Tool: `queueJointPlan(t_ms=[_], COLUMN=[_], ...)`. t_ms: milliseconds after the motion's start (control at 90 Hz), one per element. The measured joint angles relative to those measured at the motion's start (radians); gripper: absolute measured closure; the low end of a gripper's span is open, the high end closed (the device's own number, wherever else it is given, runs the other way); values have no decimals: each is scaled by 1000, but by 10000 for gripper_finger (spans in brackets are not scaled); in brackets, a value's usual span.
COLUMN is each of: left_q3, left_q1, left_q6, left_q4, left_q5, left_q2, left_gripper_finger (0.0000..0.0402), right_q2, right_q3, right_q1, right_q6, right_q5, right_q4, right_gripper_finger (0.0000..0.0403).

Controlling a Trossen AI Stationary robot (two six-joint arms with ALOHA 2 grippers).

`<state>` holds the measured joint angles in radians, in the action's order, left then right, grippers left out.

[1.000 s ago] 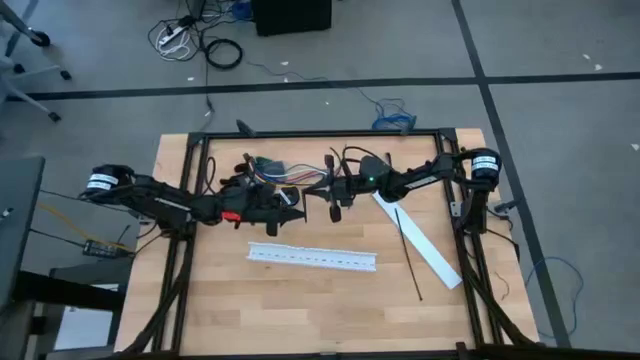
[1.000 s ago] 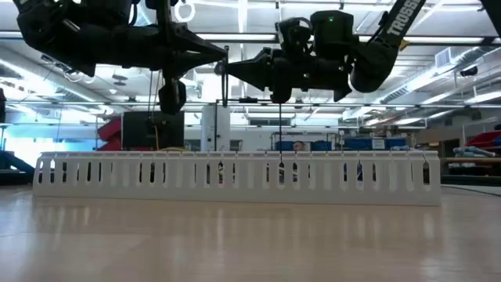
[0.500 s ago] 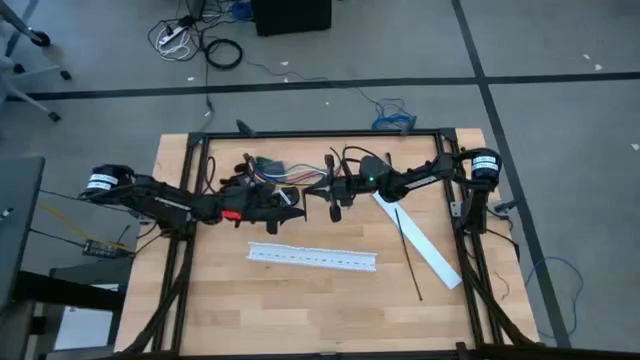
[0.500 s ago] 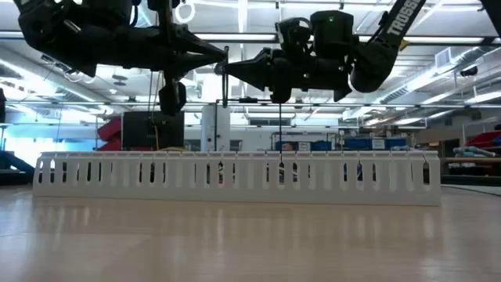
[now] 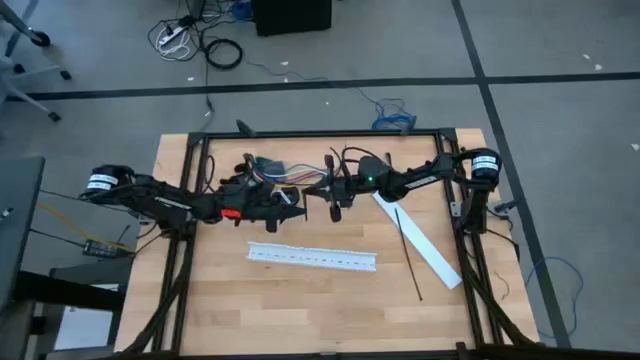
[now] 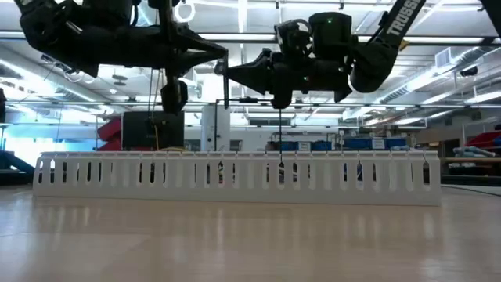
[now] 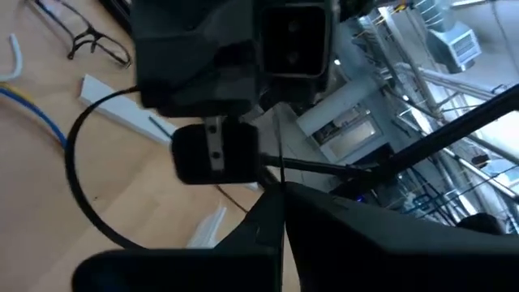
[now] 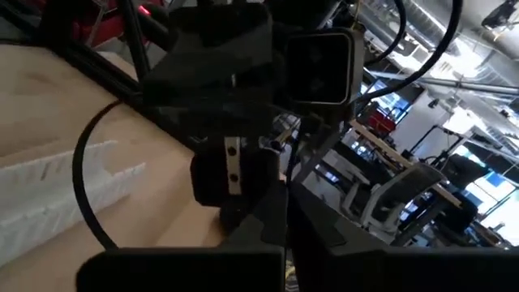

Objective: Ziptie cables
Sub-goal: Wrap the cable wires with the black zip tie

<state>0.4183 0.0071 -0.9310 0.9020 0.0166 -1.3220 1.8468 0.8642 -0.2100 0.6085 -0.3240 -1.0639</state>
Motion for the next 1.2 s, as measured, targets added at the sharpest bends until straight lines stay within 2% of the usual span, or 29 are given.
queueJointPlan(t_ms=[389,744,1200], left_q3=[0,0,0], left_q1=[0,-10,-43], left_q6=[-17,-24,-71], left_q4=[-3,-3,-2], left_q5=[0,12,14], left_q2=[0,0,0], left_gripper_finger=[402,401,402], right_q2=[0,0,0], right_q3=[0,0,0], right_q1=[25,75,94], right_q6=[88,181,290], right_q5=[0,74,99], right_q4=[6,31,29], right_gripper_finger=[403,403,403])
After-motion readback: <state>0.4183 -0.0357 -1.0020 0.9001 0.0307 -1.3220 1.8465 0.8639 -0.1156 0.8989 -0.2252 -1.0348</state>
